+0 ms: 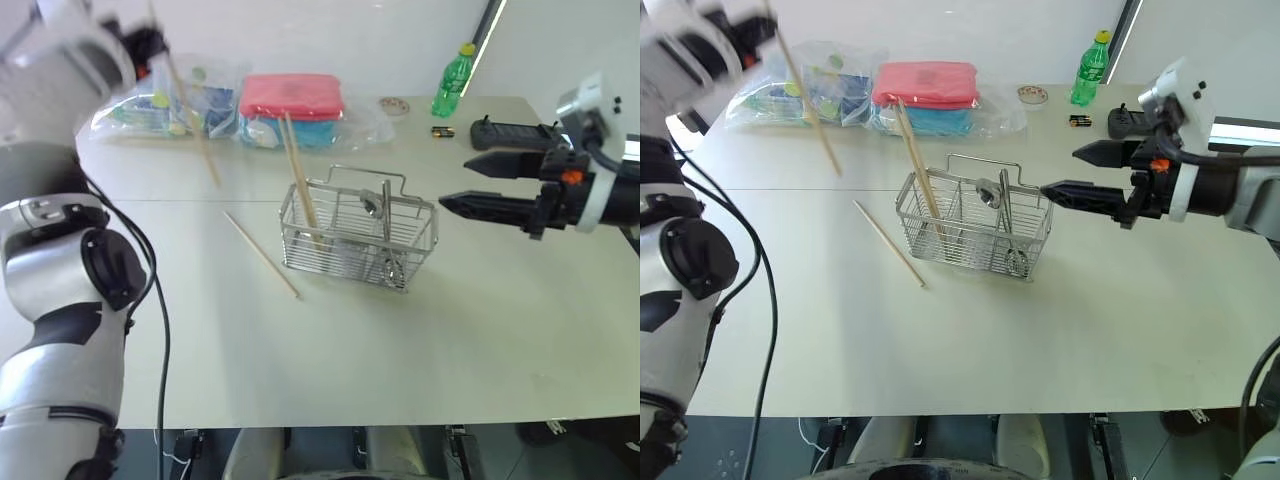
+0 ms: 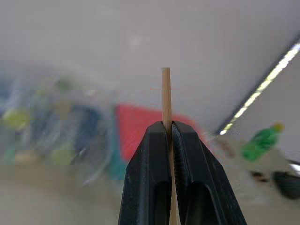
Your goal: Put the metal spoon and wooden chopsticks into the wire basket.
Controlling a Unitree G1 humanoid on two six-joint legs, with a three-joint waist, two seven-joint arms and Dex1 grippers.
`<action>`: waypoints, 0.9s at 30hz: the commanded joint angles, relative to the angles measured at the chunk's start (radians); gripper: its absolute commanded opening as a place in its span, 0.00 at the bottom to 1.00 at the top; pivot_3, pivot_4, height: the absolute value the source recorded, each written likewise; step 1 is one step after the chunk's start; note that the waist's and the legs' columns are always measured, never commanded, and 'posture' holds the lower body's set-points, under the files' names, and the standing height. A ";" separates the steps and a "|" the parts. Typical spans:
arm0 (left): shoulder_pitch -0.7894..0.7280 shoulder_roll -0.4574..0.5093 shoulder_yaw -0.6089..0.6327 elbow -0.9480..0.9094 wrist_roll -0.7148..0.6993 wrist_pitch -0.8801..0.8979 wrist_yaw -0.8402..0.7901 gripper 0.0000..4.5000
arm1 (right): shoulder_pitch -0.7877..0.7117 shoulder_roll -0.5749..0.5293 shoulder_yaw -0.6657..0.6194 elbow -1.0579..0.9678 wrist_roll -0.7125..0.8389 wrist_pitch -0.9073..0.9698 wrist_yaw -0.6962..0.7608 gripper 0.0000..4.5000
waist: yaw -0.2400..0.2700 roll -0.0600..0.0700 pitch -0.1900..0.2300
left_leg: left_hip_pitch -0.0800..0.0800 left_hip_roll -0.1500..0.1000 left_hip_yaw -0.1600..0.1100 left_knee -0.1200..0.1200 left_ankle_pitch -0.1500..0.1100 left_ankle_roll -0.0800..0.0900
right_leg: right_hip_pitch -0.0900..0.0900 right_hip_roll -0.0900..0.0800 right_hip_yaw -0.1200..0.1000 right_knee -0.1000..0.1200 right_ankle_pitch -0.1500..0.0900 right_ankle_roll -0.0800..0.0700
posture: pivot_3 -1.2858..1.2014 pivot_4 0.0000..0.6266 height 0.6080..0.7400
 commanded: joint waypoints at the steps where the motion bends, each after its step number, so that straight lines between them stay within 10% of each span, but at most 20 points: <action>1: 0.004 -0.018 -0.019 -0.156 -0.103 0.059 -0.113 0.00 | 0.034 -0.044 -0.084 -0.038 0.043 -0.055 0.106 1.00 | -0.001 0.001 0.000 | 0.000 0.000 0.000 0.000 0.000 0.000 | 0.000 0.000 0.000 0.000 0.000 0.000 | 0.52 0.24 0.63; 14: 0.257 -0.014 -0.271 -0.607 -0.226 0.119 -0.427 0.00 | 0.158 -0.102 -0.182 -0.112 0.151 -0.106 0.261 1.00 | -0.021 0.002 0.001 | 0.010 0.003 0.000 0.001 0.000 0.000 | 0.006 0.003 0.001 0.002 -0.001 0.000 | 0.52 0.24 0.63; 27: 0.076 0.058 -0.304 -0.400 -0.091 -0.075 -0.505 0.00 | 0.201 -0.087 -0.167 -0.120 0.171 -0.162 0.214 1.00 | -0.022 0.002 0.001 | 0.008 0.002 0.000 0.001 0.000 0.001 | 0.005 0.003 0.001 0.001 0.000 -0.002 | 0.52 0.24 0.63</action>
